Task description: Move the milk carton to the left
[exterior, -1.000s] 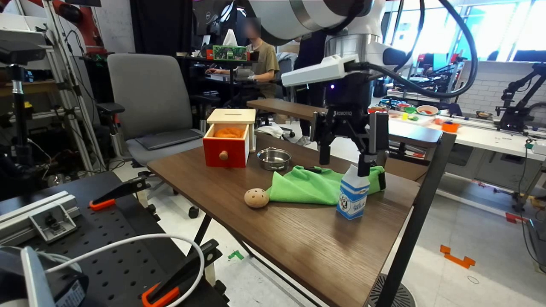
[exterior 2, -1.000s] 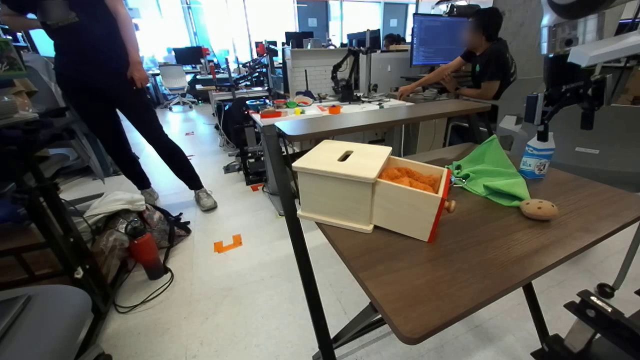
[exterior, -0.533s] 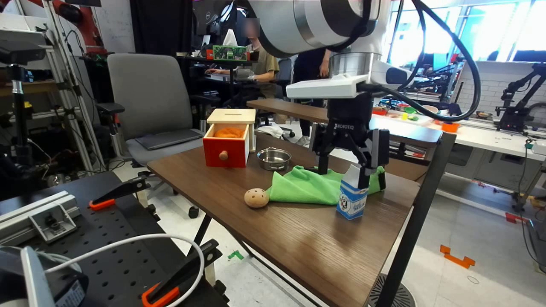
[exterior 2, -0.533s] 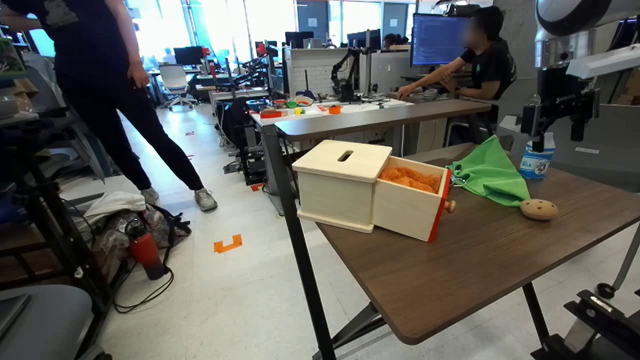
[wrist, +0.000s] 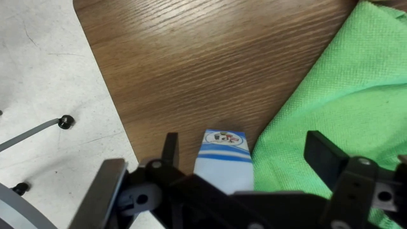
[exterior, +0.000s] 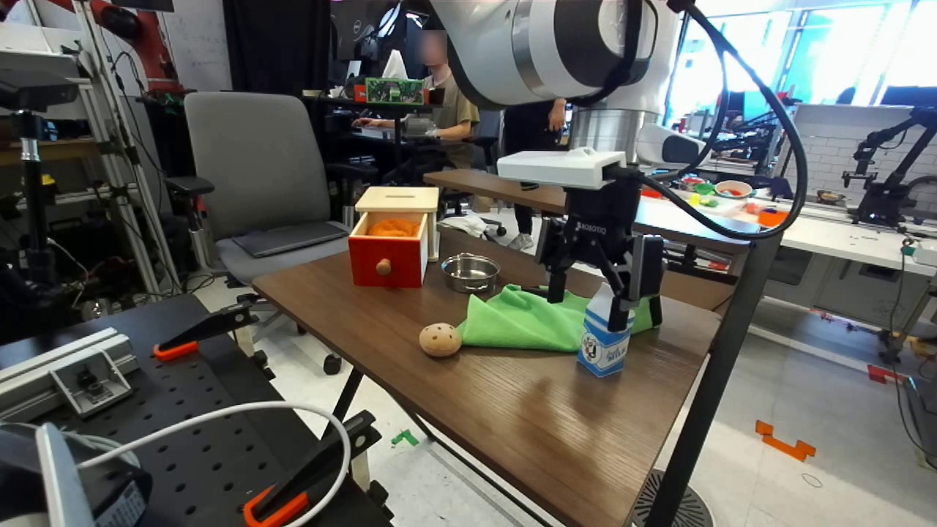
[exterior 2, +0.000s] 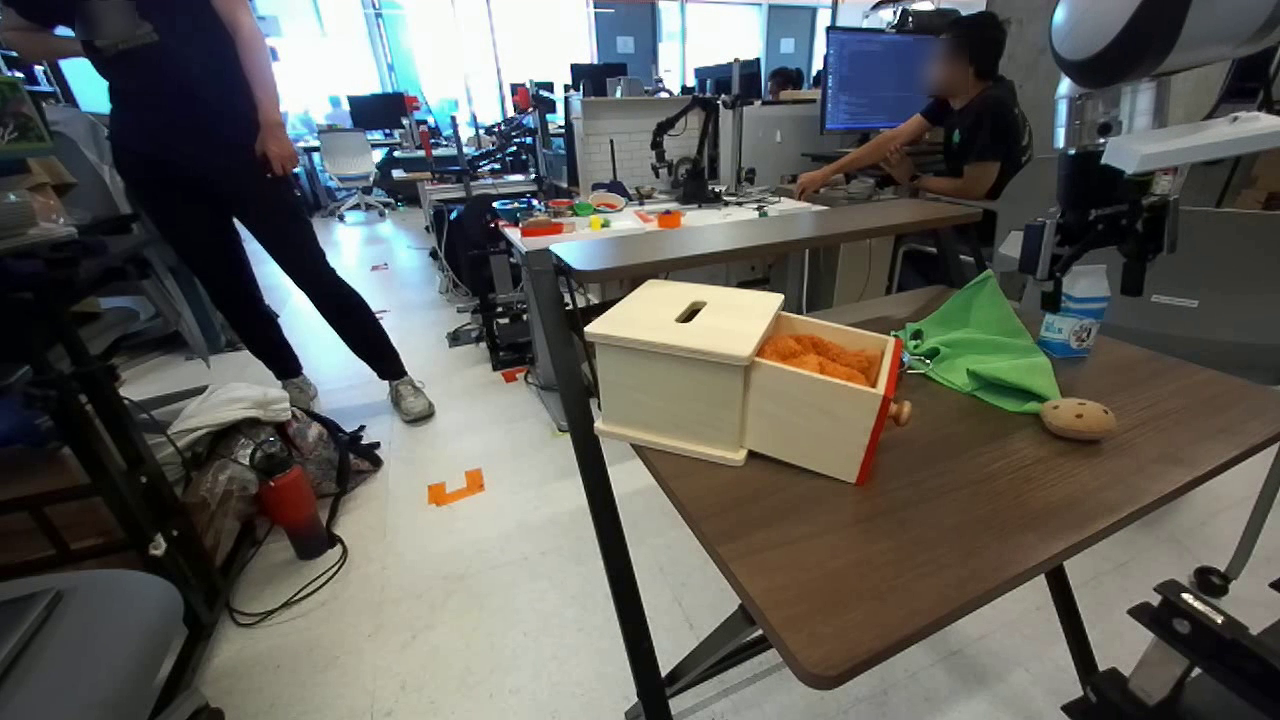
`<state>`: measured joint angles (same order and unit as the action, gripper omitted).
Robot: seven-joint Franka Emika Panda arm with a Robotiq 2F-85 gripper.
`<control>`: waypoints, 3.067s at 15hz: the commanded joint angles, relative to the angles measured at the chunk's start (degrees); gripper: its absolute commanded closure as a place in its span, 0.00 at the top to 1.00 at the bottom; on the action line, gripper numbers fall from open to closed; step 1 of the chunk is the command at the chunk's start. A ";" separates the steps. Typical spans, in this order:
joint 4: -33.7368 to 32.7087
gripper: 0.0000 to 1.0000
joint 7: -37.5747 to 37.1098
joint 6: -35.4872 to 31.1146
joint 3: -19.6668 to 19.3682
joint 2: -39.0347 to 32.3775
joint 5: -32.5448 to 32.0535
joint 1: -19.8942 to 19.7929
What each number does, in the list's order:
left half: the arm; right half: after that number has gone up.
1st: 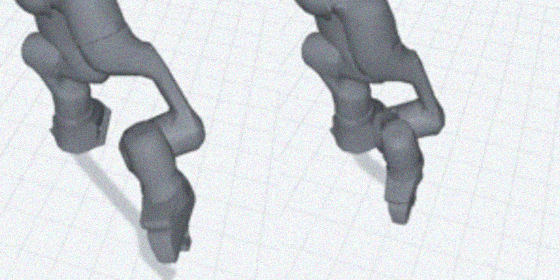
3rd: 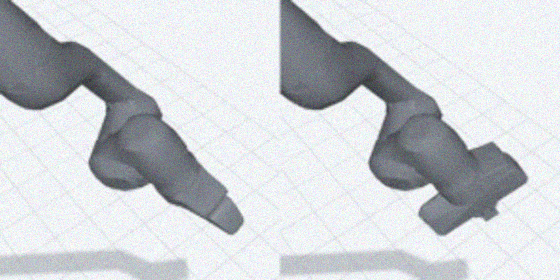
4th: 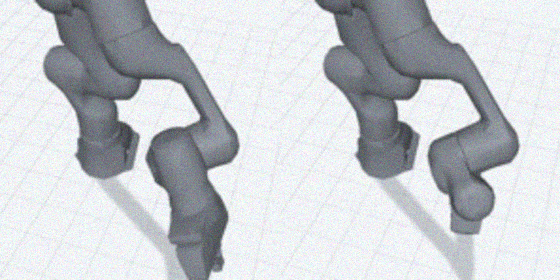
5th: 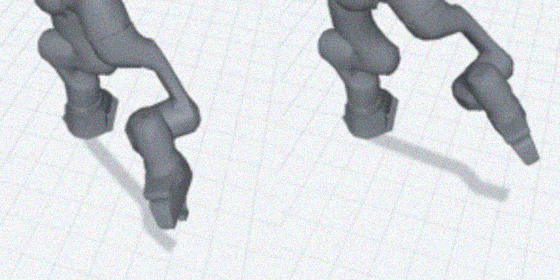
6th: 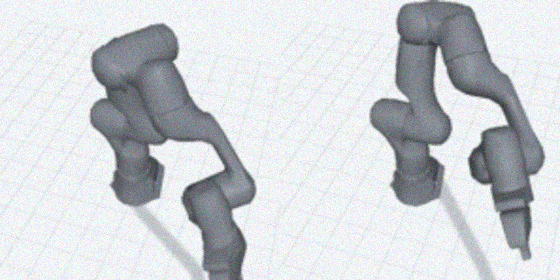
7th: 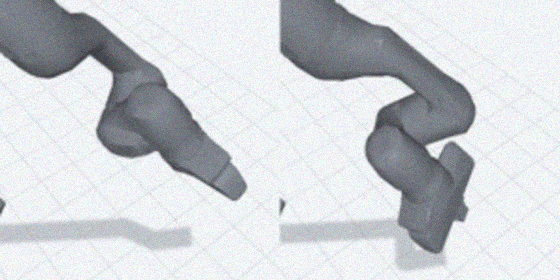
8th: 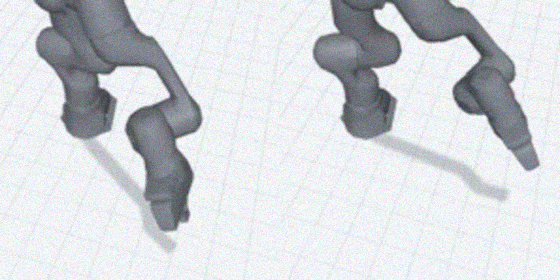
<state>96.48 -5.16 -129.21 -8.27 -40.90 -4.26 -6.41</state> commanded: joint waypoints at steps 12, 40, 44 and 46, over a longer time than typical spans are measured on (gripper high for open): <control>-7.83 1.00 -2.15 0.73 0.05 -5.19 1.18 -0.56; 2.80 0.19 -5.73 7.62 3.88 11.56 -0.24 7.76; 9.38 0.19 -6.09 5.92 6.73 15.17 -0.20 11.14; 12.88 0.19 -6.78 5.20 7.72 16.77 -0.82 12.87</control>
<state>102.64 -11.09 -121.55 -1.74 -28.33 -4.07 4.78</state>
